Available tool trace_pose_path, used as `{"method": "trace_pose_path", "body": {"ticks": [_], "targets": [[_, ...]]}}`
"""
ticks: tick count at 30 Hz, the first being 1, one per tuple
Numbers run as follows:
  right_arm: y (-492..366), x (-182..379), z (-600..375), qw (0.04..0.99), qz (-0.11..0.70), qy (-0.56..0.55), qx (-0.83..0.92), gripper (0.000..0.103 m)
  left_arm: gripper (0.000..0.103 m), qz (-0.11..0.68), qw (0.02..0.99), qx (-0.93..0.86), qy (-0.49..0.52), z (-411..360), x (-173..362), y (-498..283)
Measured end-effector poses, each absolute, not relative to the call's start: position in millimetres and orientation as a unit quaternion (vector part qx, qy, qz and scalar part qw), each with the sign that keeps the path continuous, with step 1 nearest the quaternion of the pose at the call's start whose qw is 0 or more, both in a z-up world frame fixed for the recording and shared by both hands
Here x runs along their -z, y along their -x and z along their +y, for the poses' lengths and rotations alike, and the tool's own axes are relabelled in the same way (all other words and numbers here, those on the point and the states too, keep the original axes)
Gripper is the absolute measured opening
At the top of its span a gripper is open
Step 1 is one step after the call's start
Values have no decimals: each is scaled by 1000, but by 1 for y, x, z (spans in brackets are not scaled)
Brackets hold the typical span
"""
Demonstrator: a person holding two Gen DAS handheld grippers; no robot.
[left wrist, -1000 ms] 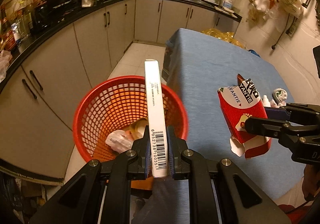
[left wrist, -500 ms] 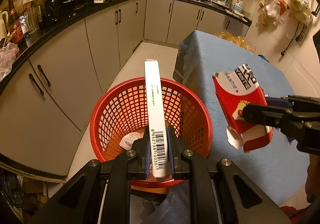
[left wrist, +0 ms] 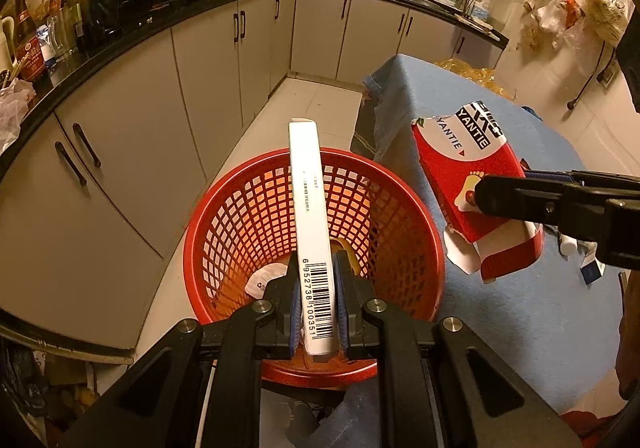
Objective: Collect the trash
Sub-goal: 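Carry the toothpaste box and red box over the red basket with both tools, then open both tools to drop the boxes into the basket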
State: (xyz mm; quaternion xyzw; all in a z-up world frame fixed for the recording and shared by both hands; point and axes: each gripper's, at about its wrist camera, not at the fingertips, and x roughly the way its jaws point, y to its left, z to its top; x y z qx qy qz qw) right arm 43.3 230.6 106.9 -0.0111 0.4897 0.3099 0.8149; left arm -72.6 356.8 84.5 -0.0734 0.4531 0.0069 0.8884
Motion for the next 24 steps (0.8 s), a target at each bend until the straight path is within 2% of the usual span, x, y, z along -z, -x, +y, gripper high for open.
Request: {"method": "trace_pose_path", "body": {"ticks": [24], "targets": [[-62,-100,246,814,495,12,-303,43,14,456,887,-10,73,368,-81,67]]}}
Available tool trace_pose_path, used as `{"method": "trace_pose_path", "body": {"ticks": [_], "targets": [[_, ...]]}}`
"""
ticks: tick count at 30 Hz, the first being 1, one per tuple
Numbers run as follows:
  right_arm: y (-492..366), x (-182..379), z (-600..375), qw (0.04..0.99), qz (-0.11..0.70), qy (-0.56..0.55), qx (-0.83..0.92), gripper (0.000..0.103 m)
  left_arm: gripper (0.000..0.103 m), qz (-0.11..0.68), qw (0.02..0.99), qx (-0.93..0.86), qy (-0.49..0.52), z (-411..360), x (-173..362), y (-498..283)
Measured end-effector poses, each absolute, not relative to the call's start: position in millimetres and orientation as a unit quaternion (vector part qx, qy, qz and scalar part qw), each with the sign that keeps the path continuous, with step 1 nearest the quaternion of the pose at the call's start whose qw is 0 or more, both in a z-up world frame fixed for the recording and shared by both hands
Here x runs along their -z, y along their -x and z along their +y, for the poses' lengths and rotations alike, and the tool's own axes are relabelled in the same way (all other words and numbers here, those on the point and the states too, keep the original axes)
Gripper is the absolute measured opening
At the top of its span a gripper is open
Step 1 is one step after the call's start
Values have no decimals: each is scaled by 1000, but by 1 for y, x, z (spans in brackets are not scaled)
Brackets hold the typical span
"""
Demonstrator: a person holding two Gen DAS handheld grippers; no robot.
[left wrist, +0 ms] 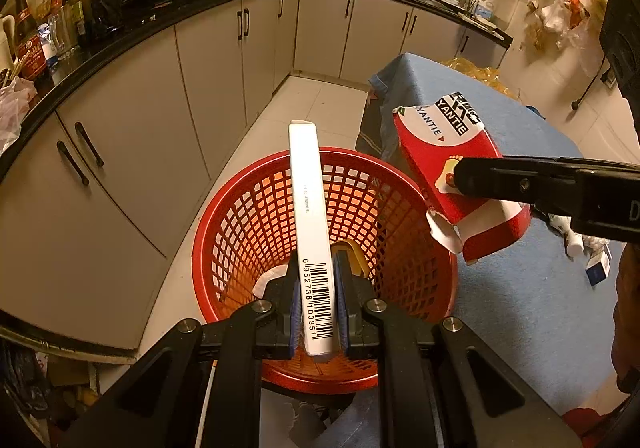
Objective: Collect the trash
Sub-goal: 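Open both tools to drop the boxes into the basket, then move both open tools back over the items on the table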
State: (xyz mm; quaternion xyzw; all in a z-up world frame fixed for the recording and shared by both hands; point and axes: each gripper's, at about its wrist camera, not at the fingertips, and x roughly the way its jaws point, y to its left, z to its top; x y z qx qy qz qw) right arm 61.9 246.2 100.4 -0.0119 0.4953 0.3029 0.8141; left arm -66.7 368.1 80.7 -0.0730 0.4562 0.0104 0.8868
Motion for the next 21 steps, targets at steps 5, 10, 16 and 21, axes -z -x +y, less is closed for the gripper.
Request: {"method": "trace_pose_path", "body": {"ticks": [5,10,16,21], "targets": [[-64,-102,248,817,490,13,-303,48,24,458,886,-18,74,369,-80,66],[-65,-106,242,821,486,5,-299,50,46,449,890,-31,75,371,-85,69],[-56,-113,218,830,480,-13,-283,50,52,445,892,-37,69,363,-92,75],[-39,-113,187,838,480,-22,-259,50,54,441,895,-34,53,348,-99,81]]}}
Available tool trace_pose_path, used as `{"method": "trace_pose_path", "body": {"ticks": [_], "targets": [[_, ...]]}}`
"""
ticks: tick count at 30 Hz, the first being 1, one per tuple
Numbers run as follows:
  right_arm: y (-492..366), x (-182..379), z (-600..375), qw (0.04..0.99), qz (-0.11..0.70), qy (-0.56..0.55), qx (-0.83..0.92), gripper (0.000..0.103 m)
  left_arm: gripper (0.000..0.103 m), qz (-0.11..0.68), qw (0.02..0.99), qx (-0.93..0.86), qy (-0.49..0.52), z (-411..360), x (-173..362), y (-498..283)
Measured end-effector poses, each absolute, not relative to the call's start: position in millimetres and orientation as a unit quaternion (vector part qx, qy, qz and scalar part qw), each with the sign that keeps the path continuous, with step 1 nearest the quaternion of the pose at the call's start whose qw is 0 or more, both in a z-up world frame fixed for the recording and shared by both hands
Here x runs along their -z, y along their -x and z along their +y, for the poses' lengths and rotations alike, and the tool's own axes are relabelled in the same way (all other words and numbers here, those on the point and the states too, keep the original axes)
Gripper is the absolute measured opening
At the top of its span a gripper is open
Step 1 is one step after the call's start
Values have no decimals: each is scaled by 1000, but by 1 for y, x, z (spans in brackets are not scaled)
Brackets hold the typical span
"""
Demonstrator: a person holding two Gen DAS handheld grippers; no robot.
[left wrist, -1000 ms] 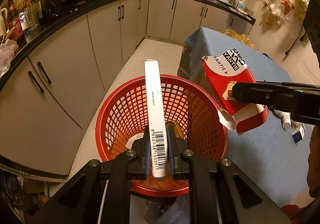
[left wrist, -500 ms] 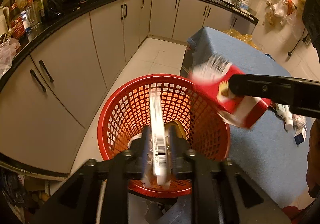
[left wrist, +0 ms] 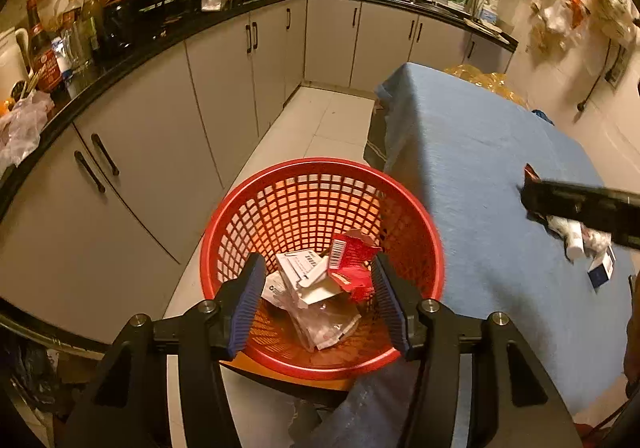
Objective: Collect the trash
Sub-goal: 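Move both open tools back over the items on the table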
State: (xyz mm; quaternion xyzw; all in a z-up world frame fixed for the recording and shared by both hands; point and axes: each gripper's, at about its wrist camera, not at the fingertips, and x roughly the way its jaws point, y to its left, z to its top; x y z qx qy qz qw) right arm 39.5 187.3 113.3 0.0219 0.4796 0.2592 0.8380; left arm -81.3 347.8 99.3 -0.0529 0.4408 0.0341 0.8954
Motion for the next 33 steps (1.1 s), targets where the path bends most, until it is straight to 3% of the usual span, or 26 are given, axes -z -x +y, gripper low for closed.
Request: {"method": "trace_pose_path", "body": {"ticks": [14,22,26,33], "targets": [[11,-93,87,840,507,-47,-187,55,58,449,893,37,11,253,-104,85],[34,-82,-20,842,519,-114,-95,55,58,453,887,92,-20,183,-106,85],[42,-77,-67,842,520,-134,-50,66,58,449,886,108,-31,156,-110,84],[38,-62,-132,810,541,-228,0,66,59,447,886,114,-47,127,-113,86]]}}
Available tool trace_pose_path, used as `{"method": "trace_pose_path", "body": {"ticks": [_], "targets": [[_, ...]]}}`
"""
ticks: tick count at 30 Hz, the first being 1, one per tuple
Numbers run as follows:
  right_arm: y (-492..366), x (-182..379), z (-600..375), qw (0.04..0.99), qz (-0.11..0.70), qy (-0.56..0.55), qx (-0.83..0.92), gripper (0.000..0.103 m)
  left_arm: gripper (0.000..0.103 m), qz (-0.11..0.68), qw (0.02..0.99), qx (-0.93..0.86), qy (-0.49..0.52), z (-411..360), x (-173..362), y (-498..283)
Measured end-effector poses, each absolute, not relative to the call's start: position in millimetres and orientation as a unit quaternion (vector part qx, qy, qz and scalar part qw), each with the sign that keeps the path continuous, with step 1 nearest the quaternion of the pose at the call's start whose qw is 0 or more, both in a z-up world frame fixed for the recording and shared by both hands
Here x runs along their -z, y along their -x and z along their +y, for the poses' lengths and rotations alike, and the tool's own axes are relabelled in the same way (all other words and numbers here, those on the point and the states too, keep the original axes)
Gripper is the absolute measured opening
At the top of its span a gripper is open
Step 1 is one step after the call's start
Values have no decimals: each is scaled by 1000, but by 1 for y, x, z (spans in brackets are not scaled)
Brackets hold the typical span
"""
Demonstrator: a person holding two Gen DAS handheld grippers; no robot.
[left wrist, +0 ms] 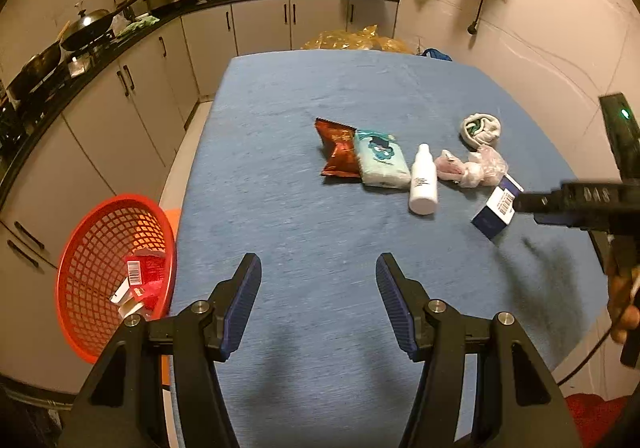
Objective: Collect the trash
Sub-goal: 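Move both open tools back over the items on the table, then grasp the blue-white medicine box with the right tool while the left grasps the spray bottle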
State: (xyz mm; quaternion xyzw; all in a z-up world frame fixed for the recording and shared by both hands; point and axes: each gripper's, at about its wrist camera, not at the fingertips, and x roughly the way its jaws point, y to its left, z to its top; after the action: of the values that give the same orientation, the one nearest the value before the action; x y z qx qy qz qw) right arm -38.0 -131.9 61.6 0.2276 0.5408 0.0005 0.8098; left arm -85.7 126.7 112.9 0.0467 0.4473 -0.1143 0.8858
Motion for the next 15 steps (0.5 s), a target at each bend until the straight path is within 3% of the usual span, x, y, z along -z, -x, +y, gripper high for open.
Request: {"method": "trace_pose_path", "body": {"ticks": [7,13,15], "targets": [[4,-48,-145,781,560,-273,40,70,59,449,887,98,-47,130,-113,86],[-14,-29,-146,767,587,-247,75,69,59,452,887,90,-42,133,-113,79],[-16,-26,-147,767,594,-228,77,65,59,453,885,95,-43,128,-112,75]]}}
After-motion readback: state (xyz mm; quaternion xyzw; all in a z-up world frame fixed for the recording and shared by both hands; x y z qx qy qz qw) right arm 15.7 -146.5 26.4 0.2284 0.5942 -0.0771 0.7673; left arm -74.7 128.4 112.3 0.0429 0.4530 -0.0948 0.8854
